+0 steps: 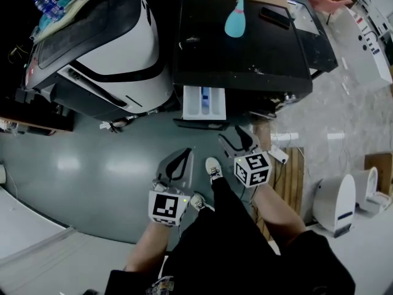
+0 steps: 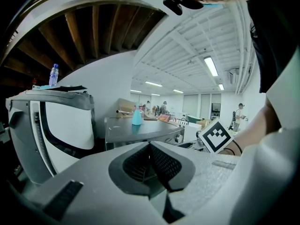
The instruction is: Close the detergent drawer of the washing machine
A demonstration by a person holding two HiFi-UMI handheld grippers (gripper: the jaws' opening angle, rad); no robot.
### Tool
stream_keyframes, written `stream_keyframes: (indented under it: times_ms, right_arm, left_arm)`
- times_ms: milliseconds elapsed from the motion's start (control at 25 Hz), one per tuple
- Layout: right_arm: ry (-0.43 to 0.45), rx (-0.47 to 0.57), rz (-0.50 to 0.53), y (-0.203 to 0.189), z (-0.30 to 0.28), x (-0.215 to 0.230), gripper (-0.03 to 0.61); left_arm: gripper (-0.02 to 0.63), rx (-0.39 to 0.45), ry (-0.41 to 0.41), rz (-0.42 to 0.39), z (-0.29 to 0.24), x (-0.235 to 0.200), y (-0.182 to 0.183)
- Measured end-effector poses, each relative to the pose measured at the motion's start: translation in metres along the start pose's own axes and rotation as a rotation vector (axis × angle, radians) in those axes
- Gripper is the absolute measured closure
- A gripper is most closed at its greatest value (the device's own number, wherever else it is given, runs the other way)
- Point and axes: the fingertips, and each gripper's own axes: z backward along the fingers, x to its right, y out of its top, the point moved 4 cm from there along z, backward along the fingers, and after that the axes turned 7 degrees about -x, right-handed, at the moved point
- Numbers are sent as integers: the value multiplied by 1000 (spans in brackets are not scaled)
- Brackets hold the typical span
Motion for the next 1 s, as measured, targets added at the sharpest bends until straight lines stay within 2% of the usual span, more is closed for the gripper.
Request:
stream_keyframes:
  times_ms: [560, 720, 1000]
  right_arm:
    - [9, -102, -109, -32, -56, 25, 353]
    - [13, -124, -124, -41, -63, 29, 387]
    - [48, -142, -133, -45, -73, 30, 390]
  left_arm:
    - [611, -84, -11, 39, -51, -24, -24]
    - [611, -98, -22, 51, -64, -25, -31]
    - [611, -123, -43, 65, -85, -26, -40]
